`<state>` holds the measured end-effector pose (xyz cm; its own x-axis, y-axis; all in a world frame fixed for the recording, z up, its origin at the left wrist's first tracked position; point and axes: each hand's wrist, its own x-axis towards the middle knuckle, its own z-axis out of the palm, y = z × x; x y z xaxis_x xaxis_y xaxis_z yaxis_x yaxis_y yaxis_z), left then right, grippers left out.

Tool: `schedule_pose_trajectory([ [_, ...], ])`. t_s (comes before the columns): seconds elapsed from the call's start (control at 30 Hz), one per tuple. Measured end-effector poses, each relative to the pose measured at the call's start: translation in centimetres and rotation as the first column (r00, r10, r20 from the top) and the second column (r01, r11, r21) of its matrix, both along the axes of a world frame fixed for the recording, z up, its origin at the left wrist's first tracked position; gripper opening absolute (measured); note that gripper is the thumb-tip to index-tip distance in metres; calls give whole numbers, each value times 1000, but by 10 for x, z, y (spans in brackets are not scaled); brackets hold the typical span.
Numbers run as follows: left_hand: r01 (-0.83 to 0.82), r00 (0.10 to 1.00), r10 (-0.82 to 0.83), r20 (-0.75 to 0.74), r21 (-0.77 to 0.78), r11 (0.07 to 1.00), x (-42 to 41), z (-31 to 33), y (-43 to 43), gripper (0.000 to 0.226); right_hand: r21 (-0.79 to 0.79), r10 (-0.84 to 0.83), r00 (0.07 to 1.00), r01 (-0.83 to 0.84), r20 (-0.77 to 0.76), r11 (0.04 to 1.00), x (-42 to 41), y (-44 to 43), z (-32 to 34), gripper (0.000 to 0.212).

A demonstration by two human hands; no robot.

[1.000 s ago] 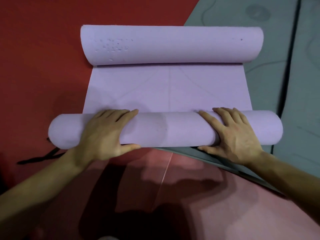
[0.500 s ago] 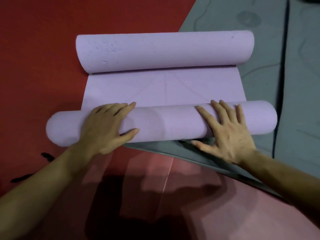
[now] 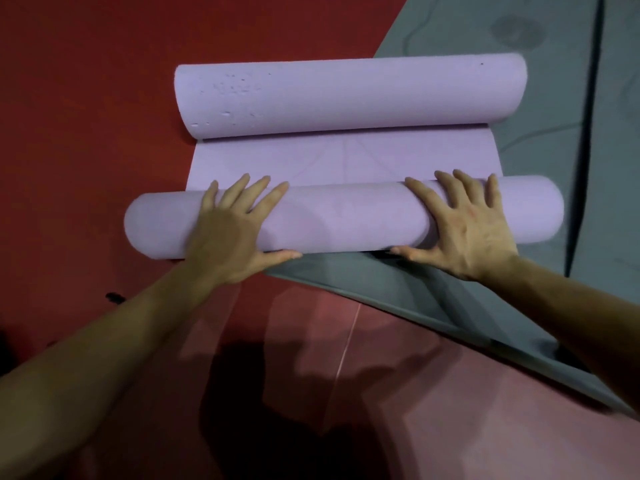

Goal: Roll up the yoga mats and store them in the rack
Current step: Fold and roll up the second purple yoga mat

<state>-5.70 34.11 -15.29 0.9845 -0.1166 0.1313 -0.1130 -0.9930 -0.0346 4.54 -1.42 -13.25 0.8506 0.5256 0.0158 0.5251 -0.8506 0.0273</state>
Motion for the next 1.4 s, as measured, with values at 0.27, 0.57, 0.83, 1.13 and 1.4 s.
schedule_pose_trajectory([
  [0.27,126,965,-131,226,35,991,12,0,3,94,-65,61,997,-64,-40,996,11,-6,10,102],
  [0.57,66,998,-67,-4,-87,994,-54,14,-10,98,-51,121,992,-122,-25,991,-59,-26,17,95],
  [0.83,51,990,-69,-119,-148,988,-54,17,-4,103,-89,12,986,-27,-169,996,-67,-16,19,92],
  [1.13,-5,999,-4,-51,-180,984,-40,16,-19,77,-42,-43,977,35,-208,999,-36,-5,18,90],
  [1.4,37,988,-57,-141,-143,989,-4,20,-4,81,-76,-5,986,-8,-165,997,-39,-3,14,97],
])
